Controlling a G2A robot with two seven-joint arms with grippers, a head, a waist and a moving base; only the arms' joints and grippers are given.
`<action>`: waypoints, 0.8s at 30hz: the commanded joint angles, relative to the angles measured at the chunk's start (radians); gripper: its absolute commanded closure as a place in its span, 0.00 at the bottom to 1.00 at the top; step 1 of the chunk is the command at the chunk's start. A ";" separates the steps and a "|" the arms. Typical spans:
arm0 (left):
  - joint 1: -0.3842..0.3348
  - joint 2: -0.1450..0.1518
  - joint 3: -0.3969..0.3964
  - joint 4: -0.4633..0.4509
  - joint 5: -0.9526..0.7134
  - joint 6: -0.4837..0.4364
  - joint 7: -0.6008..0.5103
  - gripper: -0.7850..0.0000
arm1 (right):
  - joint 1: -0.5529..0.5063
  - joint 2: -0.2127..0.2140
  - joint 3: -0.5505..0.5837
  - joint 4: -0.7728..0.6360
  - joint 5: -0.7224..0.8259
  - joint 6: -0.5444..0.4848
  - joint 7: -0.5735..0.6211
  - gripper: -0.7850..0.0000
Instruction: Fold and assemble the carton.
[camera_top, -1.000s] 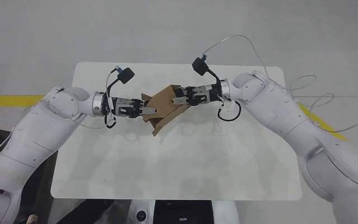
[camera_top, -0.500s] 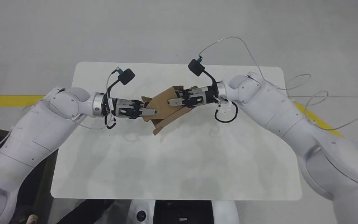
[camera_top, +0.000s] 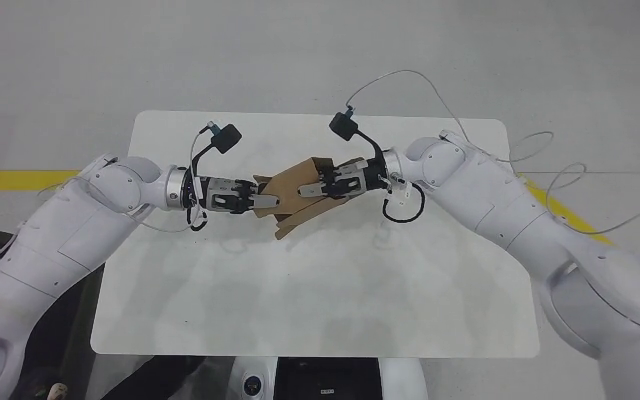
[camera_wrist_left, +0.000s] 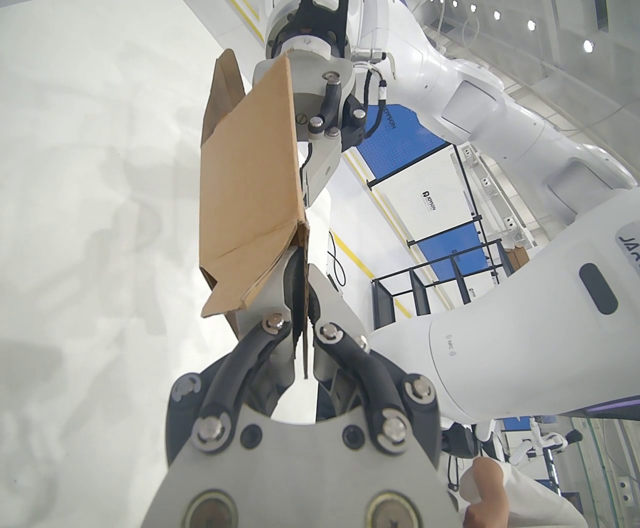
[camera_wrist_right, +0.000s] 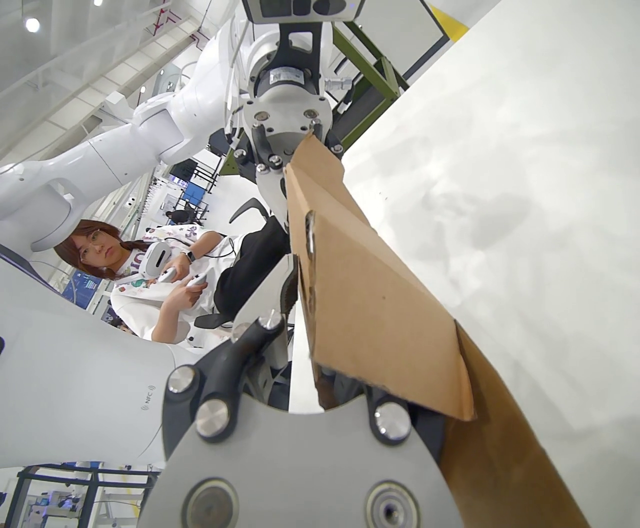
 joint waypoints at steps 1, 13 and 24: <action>-0.005 0.002 0.009 0.001 -0.002 -0.003 0.004 1.00 | 0.000 -0.001 0.000 0.000 0.000 0.001 0.001 0.99; -0.035 0.011 0.042 0.022 -0.053 -0.016 0.016 0.00 | 0.001 -0.003 0.000 0.054 -0.020 -0.058 -0.058 1.00; -0.051 0.020 0.033 0.038 -0.159 -0.007 0.007 0.00 | -0.021 -0.021 0.026 0.090 -0.038 -0.109 -0.110 1.00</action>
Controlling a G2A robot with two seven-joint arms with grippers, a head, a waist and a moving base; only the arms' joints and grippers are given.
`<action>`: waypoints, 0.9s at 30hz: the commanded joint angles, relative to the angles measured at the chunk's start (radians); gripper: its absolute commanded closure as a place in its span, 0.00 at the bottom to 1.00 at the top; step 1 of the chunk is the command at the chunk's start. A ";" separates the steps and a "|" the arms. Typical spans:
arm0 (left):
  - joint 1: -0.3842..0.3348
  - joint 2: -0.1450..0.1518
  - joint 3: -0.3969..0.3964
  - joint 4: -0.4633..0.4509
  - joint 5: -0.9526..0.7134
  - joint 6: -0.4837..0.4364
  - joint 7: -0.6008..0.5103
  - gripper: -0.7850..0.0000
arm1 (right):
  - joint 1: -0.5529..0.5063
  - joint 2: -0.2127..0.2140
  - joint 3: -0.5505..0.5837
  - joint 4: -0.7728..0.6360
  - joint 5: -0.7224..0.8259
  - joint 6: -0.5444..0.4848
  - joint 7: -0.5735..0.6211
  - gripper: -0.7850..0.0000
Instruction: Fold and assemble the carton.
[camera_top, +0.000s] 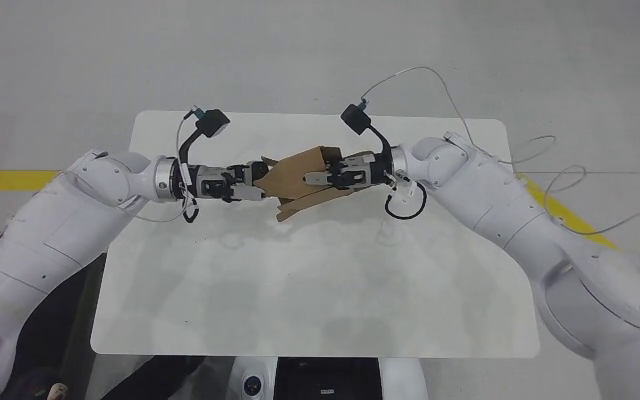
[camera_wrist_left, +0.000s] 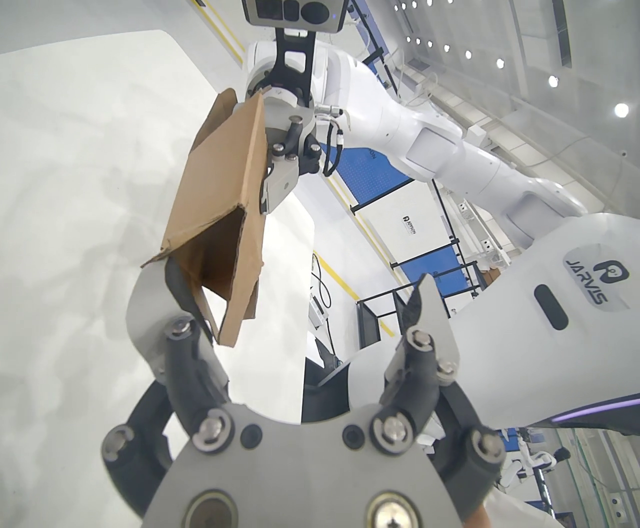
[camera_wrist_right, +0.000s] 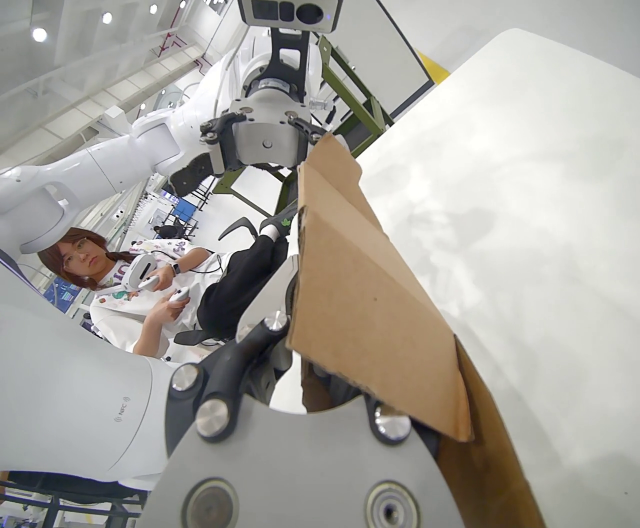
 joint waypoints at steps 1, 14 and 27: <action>-0.001 0.000 -0.004 0.014 -0.010 -0.002 0.002 0.00 | -0.001 -0.001 0.003 0.002 0.001 0.000 0.000 1.00; -0.002 0.000 -0.005 0.020 -0.011 -0.002 0.002 0.00 | -0.001 -0.001 0.003 0.002 0.001 0.000 0.000 1.00; 0.055 0.001 -0.064 -0.028 0.031 0.049 0.041 0.00 | -0.100 0.042 0.103 -0.105 -0.014 0.145 -0.050 1.00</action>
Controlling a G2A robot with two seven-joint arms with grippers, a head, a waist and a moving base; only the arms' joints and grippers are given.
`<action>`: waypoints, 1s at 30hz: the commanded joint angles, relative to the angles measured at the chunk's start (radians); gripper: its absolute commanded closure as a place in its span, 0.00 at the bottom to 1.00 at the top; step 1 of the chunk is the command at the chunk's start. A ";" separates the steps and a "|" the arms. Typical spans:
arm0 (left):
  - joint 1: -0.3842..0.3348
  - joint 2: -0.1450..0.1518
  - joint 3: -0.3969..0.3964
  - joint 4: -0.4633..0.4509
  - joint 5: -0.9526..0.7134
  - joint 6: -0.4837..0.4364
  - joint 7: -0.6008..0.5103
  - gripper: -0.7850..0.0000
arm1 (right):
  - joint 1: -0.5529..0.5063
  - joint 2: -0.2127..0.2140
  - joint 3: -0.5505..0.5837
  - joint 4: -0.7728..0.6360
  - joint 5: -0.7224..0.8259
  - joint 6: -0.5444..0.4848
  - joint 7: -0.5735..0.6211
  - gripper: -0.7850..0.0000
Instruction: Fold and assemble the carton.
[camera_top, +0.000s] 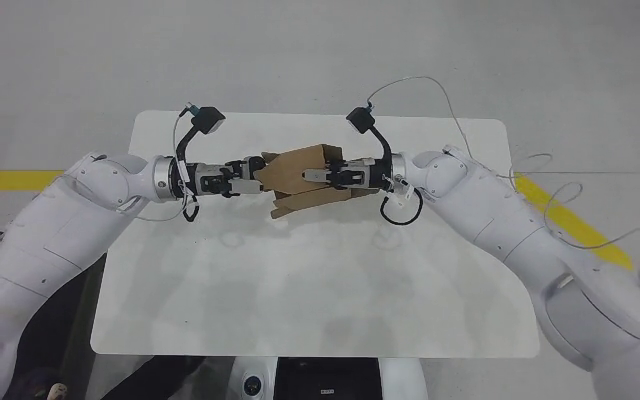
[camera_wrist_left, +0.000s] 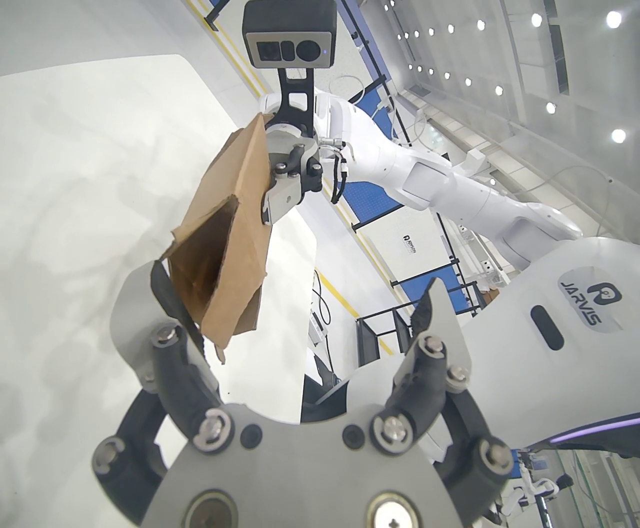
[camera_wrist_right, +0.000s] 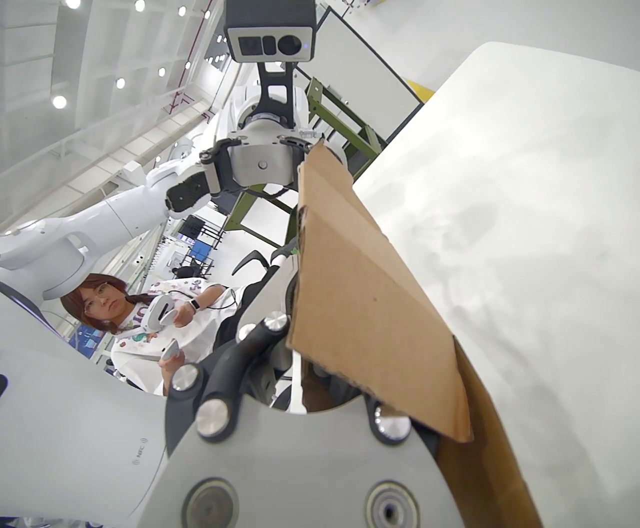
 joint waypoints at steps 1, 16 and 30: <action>0.009 0.000 -0.012 -0.003 -0.002 0.008 -0.007 0.00 | -0.014 0.008 0.019 -0.018 -0.007 0.019 -0.004 1.00; 0.062 -0.001 -0.105 -0.035 -0.161 0.084 -0.165 0.00 | -0.103 0.042 0.140 -0.118 -0.141 0.129 -0.050 1.00; 0.083 -0.026 -0.172 -0.075 -0.276 0.190 -0.279 0.00 | -0.135 0.000 0.176 -0.156 -0.203 0.160 -0.055 1.00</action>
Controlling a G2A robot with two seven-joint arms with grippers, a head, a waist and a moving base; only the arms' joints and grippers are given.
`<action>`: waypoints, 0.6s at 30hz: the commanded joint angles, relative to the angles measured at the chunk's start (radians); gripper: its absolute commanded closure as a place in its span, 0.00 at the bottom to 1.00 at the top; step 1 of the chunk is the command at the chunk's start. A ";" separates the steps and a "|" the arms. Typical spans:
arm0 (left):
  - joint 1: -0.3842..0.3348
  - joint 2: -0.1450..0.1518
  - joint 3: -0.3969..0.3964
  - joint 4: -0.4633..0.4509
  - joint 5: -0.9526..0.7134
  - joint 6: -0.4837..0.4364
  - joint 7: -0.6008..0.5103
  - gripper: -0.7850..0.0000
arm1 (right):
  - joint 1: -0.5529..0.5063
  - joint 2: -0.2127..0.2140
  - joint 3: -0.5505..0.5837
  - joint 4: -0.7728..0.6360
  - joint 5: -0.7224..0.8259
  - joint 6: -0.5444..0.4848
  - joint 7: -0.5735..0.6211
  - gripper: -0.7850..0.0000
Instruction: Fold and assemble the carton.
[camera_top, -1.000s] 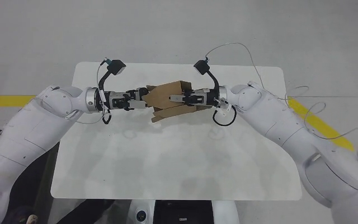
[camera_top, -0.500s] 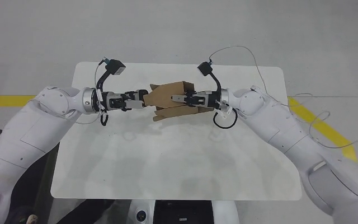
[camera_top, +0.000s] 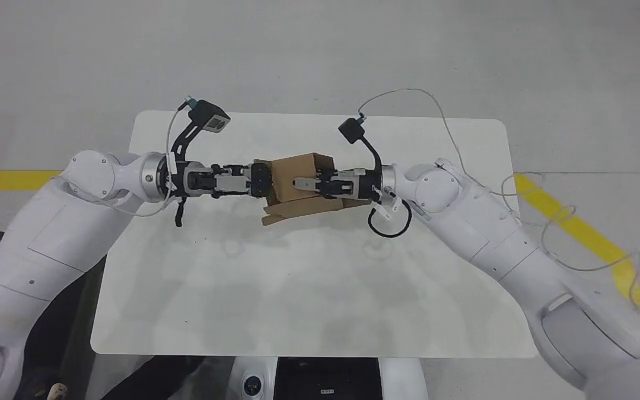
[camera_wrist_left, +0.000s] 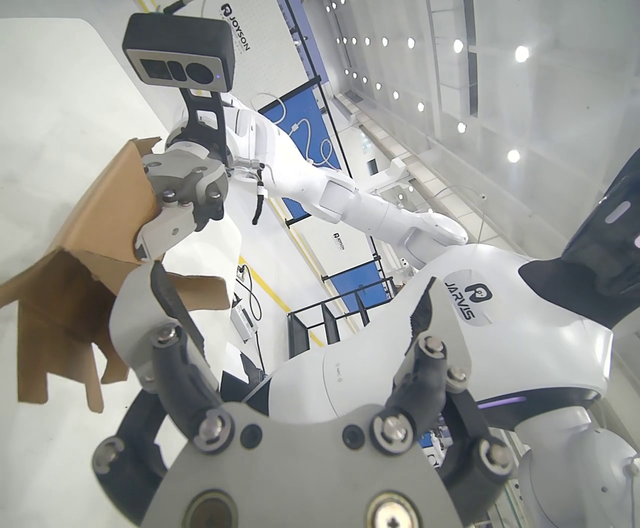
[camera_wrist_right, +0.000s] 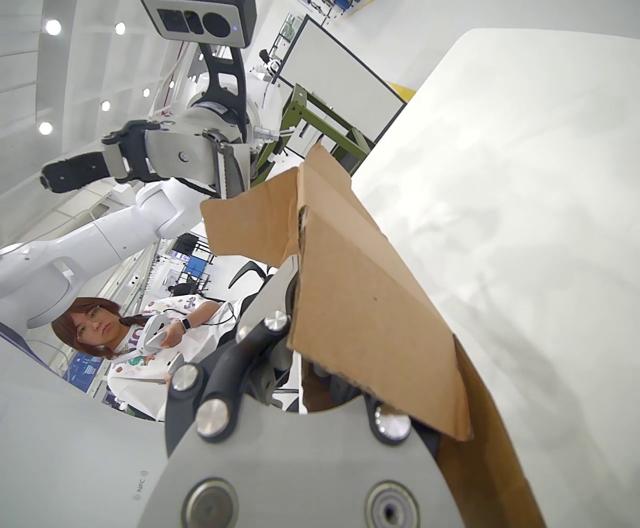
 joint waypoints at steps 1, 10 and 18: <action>0.004 -0.006 -0.004 -0.004 0.010 0.004 -0.004 0.00 | -0.001 -0.008 0.004 -0.001 -0.003 -0.003 0.003 1.00; 0.018 -0.026 -0.030 -0.014 0.109 -0.021 0.021 0.00 | -0.011 -0.035 0.024 0.002 -0.013 -0.013 0.026 1.00; 0.049 -0.031 -0.071 -0.045 0.203 -0.052 0.061 0.00 | -0.020 -0.053 0.047 0.006 -0.029 -0.009 0.044 1.00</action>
